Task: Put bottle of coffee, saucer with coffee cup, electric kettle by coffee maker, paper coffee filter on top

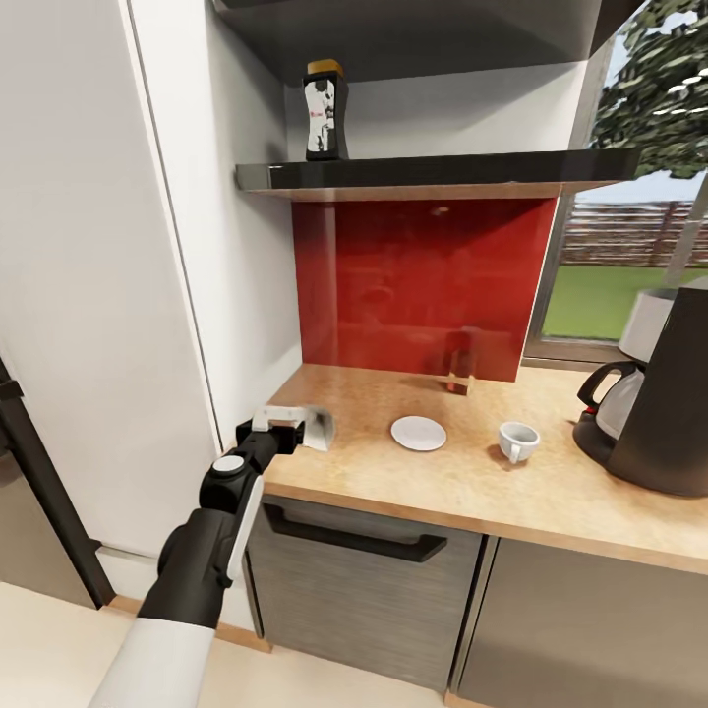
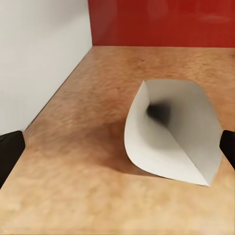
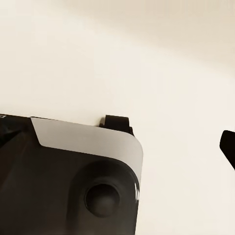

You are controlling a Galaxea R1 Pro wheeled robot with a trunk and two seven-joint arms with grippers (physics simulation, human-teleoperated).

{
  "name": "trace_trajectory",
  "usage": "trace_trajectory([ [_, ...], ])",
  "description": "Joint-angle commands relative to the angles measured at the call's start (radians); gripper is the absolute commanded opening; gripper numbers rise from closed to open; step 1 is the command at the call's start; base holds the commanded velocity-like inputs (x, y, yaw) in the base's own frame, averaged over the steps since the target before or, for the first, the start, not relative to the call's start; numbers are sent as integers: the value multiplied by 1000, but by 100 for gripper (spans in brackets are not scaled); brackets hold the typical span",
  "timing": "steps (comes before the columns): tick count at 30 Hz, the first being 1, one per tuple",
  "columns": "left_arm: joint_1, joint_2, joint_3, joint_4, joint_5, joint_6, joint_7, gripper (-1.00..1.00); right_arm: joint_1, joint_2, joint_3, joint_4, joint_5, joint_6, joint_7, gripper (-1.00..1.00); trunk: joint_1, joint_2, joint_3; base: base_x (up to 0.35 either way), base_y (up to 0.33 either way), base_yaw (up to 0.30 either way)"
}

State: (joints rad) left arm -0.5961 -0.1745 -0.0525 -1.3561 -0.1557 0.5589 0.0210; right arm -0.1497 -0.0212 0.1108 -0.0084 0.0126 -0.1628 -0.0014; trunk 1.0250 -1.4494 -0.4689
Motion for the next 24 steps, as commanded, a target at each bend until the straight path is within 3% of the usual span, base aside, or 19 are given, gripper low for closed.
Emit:
trace_trajectory([
  [1, -1, 0, 2, -1, -5, 5, 2, 100, -1, 0, 6, 1, 1, -3, 0, 100, 0, -1, -1, 0, 0, 0],
  [24, -1, 0, 14, 3, -5, 2, 2, 100, -1, 0, 6, 1, 1, -3, 0, 100, 0, -1, -1, 55, 29, 0],
])
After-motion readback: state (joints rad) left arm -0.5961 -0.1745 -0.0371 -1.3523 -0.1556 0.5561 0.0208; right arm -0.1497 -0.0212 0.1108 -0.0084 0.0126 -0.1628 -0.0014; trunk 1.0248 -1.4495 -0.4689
